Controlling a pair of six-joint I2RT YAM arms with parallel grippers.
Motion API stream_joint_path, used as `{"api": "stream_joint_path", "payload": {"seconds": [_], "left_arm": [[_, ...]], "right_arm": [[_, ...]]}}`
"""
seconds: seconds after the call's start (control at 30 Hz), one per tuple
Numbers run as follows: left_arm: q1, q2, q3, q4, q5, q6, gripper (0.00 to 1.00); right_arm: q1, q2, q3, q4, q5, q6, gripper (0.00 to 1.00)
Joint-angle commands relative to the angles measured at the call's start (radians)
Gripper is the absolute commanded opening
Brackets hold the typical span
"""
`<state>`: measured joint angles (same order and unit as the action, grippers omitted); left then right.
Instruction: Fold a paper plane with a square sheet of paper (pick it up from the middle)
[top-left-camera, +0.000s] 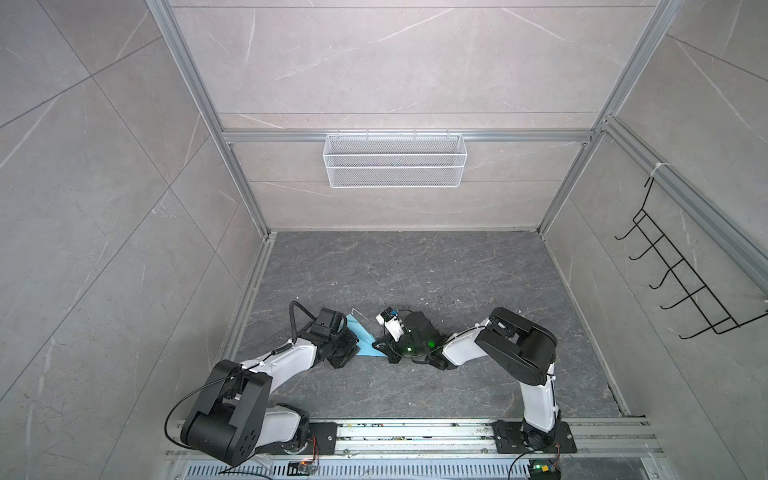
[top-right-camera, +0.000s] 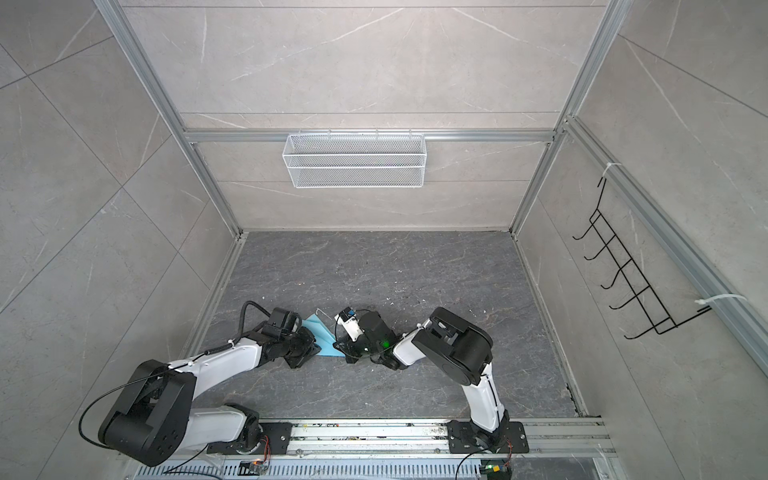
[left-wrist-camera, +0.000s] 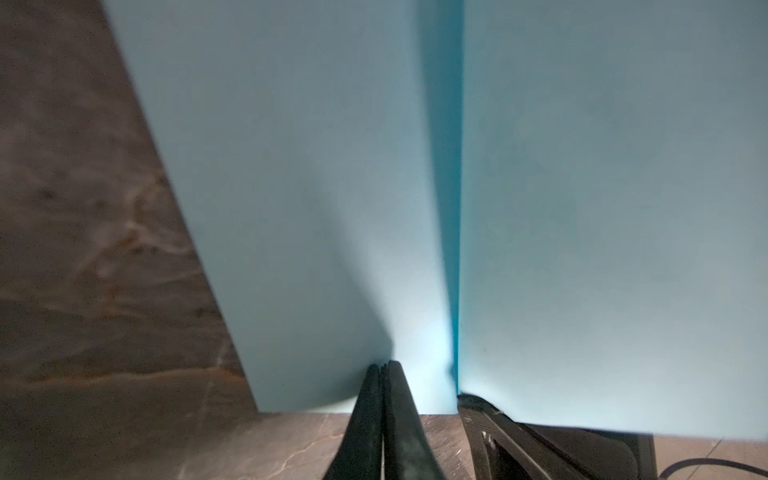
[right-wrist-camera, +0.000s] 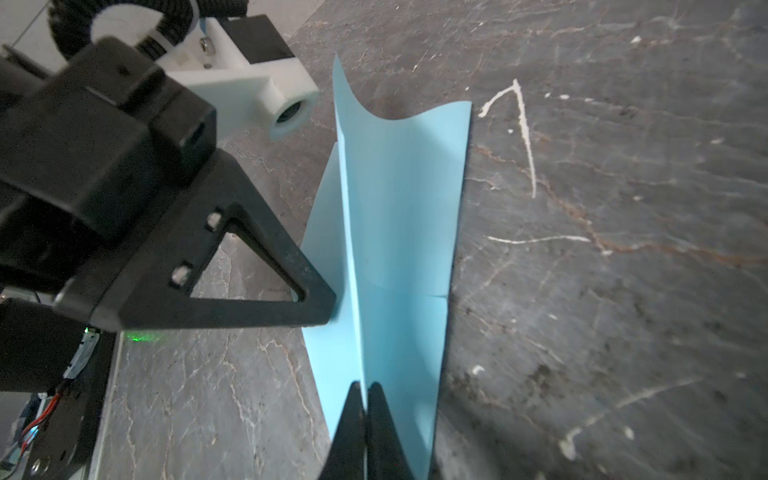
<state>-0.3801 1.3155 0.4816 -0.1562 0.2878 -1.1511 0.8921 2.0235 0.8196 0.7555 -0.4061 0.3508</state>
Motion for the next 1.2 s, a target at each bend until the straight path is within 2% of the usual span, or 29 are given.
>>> {"api": "stream_joint_path", "payload": {"seconds": [0.0,0.6,0.9,1.17], "left_arm": [[-0.004,0.008,0.014,-0.032,-0.022,0.027,0.09],[-0.003,-0.023,0.064,-0.071,-0.015,0.087,0.10],[-0.001,-0.073,0.084,-0.035,-0.003,0.133,0.12],[0.004,-0.076,0.089,0.016,0.002,0.149,0.12]], "right_arm": [[-0.011,0.021,0.025,-0.031,-0.039,0.052,0.06],[-0.054,0.049,0.089,-0.137,-0.164,0.152,0.09],[-0.084,0.079,0.155,-0.238,-0.251,0.236,0.12],[-0.102,0.098,0.175,-0.270,-0.276,0.297,0.13]]}}
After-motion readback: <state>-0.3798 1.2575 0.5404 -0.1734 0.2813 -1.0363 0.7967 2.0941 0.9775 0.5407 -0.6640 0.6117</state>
